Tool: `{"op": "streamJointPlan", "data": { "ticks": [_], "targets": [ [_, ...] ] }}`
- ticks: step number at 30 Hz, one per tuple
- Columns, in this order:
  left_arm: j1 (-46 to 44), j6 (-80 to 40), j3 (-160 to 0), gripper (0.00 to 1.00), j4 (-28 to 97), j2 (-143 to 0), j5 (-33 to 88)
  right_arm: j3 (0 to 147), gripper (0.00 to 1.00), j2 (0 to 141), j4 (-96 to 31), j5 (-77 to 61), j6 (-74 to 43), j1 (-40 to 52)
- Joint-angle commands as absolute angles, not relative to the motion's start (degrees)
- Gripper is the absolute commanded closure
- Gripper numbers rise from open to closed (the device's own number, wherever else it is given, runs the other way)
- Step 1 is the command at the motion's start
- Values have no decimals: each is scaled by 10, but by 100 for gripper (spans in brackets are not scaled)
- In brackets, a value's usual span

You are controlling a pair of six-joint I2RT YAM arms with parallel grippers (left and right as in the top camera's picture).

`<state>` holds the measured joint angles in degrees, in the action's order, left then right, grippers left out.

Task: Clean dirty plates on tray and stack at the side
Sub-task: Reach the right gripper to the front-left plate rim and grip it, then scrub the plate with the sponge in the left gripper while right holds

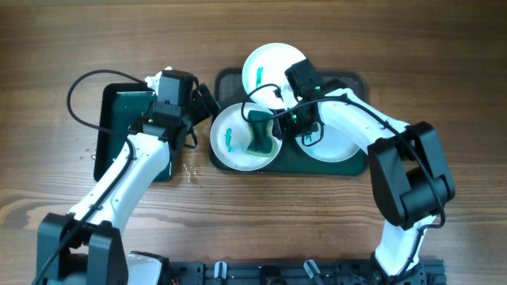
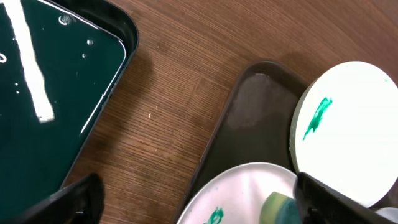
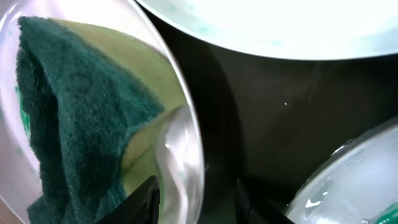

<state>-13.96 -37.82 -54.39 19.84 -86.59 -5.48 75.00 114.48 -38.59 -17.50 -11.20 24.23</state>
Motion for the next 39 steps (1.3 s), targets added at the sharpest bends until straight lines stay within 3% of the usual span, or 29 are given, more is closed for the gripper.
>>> {"op": "streamJointPlan", "data": {
  "ticks": [1,12,17,21,23,33,39],
  "targets": [
    [-137,-368,-544,11,204,-868,-39,753,62,1152,-386,-161,-102,242],
    [-137,-274,-544,11,204,-870,108,753,87,1167,-373,-147,-74,209],
    [-142,-261,-543,12,209,-880,169,753,87,1168,-366,-197,-60,209],
    [-172,-257,-543,28,208,-899,173,753,87,1168,-352,-224,-62,211],
    [-191,-260,-543,32,204,-913,174,753,87,1168,-347,-234,-63,211],
    [-275,-311,-543,29,87,-1006,183,753,89,1168,-341,-241,-77,211],
    [-284,-311,-543,37,69,-1042,160,753,89,1168,-340,-241,-76,211]
  ]
}}
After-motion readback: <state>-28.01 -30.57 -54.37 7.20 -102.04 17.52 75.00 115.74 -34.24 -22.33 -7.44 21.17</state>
